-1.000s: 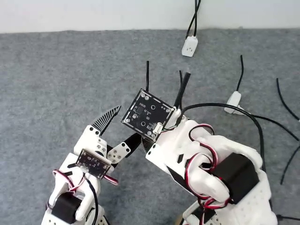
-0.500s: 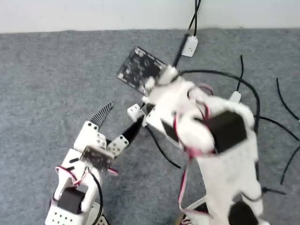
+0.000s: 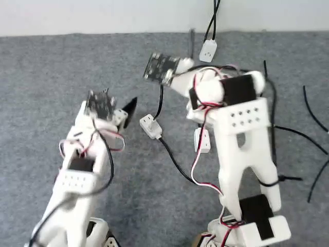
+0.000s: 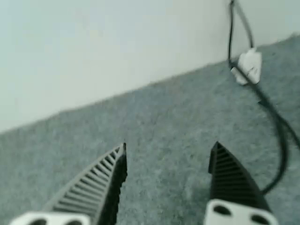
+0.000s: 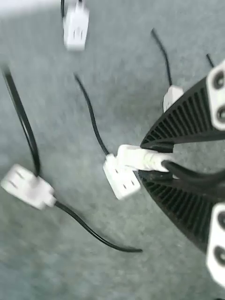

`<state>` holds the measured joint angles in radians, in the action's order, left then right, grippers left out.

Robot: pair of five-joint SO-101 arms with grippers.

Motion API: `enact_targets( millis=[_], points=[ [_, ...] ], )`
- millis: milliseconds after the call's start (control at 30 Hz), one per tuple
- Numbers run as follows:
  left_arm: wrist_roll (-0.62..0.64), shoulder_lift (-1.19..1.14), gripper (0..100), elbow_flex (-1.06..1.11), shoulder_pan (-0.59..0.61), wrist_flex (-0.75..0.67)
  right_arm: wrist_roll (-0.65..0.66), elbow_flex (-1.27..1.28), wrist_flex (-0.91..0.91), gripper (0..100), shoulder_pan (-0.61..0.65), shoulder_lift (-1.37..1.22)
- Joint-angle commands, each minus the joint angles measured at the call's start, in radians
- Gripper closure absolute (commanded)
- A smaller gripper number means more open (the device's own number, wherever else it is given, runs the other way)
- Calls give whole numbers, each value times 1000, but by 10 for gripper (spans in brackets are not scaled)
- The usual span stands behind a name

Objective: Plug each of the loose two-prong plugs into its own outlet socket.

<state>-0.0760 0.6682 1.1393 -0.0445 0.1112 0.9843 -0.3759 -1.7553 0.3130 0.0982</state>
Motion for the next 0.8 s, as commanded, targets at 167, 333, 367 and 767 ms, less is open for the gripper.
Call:
enact_targets(
  millis=[167,333,367,767],
  points=[
    [63,-218,732,-177,68,-31,89,301,142,991,-76,-53],
    [61,-224,731,-180,66,-34,273,374,156,991,-134,-64],
    [61,-224,731,-182,66,-34,304,374,156,991,-148,-64],
    [60,-224,731,-183,64,-35,453,358,208,991,-179,-271]
  ],
)
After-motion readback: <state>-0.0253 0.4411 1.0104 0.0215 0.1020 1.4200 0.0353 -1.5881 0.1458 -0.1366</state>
